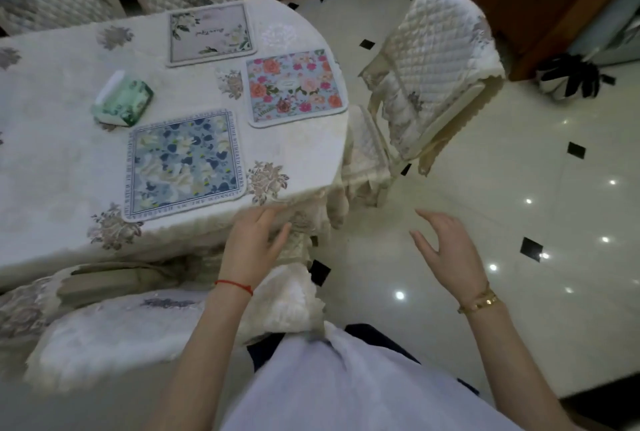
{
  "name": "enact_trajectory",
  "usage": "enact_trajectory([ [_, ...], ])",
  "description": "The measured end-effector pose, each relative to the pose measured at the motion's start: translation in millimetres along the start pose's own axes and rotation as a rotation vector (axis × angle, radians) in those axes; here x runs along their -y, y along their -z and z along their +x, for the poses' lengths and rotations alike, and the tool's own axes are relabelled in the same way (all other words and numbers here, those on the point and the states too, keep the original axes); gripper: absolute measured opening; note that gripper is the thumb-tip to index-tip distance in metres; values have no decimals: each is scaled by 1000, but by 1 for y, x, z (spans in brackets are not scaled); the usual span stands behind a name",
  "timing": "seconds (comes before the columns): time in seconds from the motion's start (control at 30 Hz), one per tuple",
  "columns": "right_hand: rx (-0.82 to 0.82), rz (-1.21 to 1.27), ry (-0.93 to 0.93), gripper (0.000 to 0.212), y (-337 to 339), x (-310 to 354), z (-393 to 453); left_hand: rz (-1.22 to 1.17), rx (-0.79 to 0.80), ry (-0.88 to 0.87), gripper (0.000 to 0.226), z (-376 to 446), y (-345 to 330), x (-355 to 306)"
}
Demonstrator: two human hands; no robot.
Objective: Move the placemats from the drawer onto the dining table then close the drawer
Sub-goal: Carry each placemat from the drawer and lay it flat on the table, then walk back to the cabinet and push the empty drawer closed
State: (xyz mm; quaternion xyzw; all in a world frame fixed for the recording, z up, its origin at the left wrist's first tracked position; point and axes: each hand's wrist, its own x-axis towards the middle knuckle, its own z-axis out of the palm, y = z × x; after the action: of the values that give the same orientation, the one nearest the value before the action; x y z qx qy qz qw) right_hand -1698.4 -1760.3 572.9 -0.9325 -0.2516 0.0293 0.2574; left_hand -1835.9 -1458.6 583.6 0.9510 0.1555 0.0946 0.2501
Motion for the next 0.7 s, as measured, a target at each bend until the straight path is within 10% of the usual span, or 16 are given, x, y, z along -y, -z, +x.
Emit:
enact_trajectory([
  [0.7,-169,27,-342,39,116,-257,75,-52,178,-258,30,227,-169,-227],
])
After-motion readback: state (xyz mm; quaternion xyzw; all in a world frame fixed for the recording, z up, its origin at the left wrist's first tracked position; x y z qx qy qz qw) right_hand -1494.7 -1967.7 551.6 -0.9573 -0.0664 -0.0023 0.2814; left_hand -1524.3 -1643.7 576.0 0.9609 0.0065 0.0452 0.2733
